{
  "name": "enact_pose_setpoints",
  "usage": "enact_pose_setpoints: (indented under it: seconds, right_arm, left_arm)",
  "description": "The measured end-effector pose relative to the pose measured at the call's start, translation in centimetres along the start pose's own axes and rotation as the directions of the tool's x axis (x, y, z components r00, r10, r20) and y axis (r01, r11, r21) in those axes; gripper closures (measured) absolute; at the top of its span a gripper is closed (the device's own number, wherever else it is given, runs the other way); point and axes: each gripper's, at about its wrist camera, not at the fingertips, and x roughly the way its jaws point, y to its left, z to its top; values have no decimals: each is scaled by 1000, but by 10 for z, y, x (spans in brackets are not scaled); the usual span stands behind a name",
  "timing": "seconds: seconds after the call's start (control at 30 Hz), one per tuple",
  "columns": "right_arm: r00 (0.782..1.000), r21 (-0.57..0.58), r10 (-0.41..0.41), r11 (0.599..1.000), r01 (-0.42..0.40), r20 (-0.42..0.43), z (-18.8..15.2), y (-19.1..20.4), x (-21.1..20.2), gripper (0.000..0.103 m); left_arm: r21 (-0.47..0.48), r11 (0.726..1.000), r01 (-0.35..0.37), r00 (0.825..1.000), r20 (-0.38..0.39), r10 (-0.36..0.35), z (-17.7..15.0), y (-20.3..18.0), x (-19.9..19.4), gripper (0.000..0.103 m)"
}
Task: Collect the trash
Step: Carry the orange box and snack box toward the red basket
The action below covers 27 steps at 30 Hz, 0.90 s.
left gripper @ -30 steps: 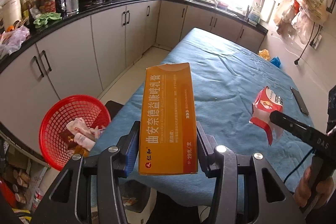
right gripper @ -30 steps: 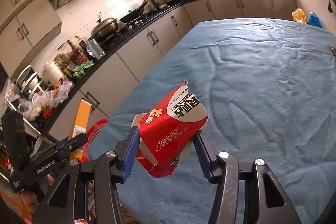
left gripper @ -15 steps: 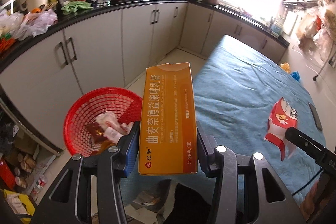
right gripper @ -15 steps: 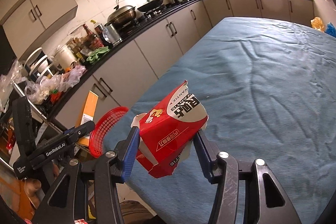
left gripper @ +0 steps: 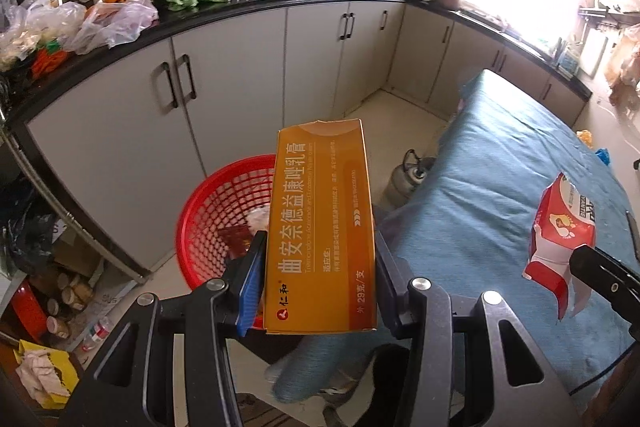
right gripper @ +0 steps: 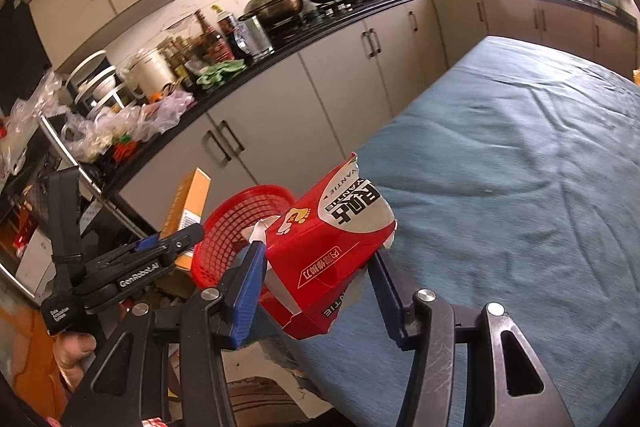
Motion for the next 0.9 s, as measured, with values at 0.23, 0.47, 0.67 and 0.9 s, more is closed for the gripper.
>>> enact_pose_setpoints:
  seconds: [0.23,0.47,0.67,0.9]
  right_arm:
    - [999,-29,34,999,-35,-29,3,19,22,47]
    - [998,-42,48,998,-50,-48,8,28,37,47]
    - [997,-47,57,997,-60,-60,11,34,49,47]
    - [995,-42,72,996,-76,-74,13,39,61,47]
  left_arm:
    - [-12,999,-45,999,-14,45,0,14,11,56]
    - [-29,998,-62,998,-29,61,-2,25,19,56]
    - [-33,997,-76,996,-40,75,-2,31,26,56]
    - [-27,993,-111,993,-41,110,-3,37,35,56]
